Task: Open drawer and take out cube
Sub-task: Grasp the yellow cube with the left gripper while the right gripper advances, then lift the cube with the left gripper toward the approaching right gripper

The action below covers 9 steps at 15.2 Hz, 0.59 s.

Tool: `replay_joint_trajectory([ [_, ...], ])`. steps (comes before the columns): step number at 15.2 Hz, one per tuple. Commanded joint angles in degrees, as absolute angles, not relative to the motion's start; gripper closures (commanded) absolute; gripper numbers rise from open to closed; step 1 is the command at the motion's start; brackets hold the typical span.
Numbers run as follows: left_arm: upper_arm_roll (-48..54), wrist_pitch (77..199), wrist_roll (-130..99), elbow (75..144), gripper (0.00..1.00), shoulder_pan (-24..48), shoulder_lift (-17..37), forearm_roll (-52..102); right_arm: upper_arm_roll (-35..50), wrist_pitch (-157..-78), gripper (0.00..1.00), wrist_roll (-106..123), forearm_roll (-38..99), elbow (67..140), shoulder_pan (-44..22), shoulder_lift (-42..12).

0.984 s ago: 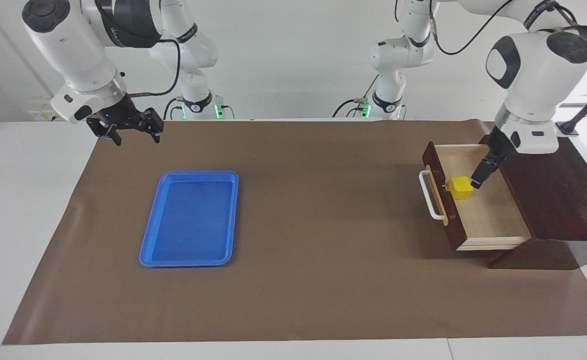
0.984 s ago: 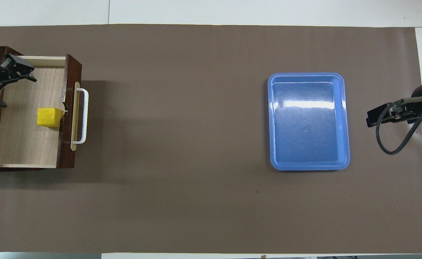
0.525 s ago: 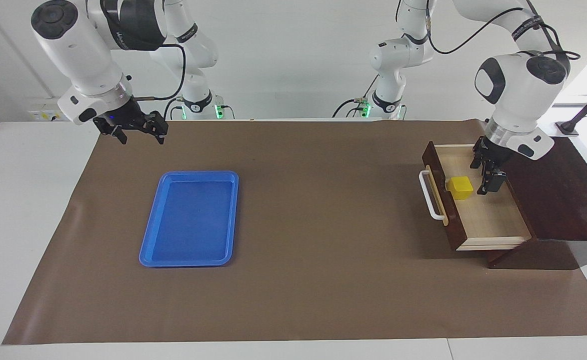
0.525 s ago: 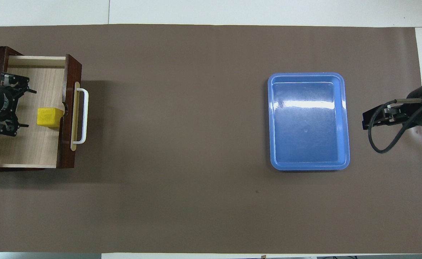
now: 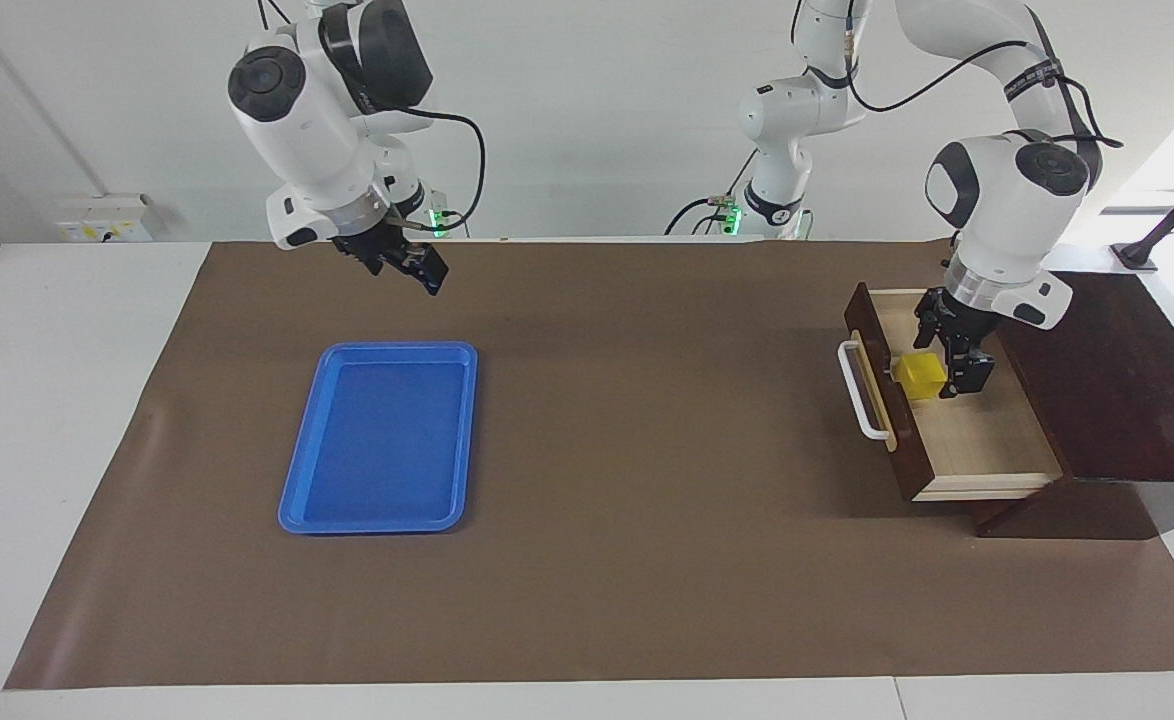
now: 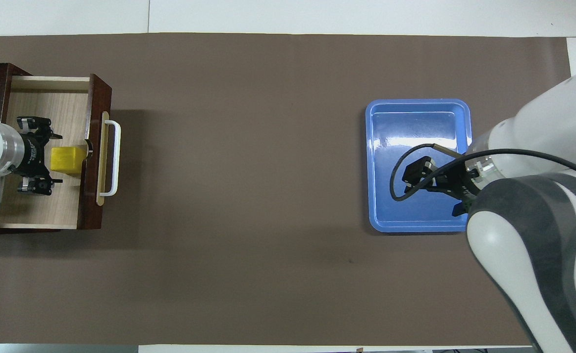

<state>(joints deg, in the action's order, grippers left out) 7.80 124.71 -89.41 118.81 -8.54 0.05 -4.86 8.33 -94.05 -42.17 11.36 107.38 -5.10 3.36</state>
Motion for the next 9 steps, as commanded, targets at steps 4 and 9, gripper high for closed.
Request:
replay_joint_trajectory([
  [4, 7.91, 125.60, -91.14, 119.45, 1.00, -8.88, -0.35, -4.04, 8.17, -102.29, 0.00, -61.84, 20.99, 113.11, -10.19, 3.43],
  [9, 8.35, 104.99, -92.28, 97.61, 1.00, -5.20, 5.08, -3.52, 8.17, -108.97, 0.00, -70.30, 29.42, 116.10, -13.18, 1.68],
])
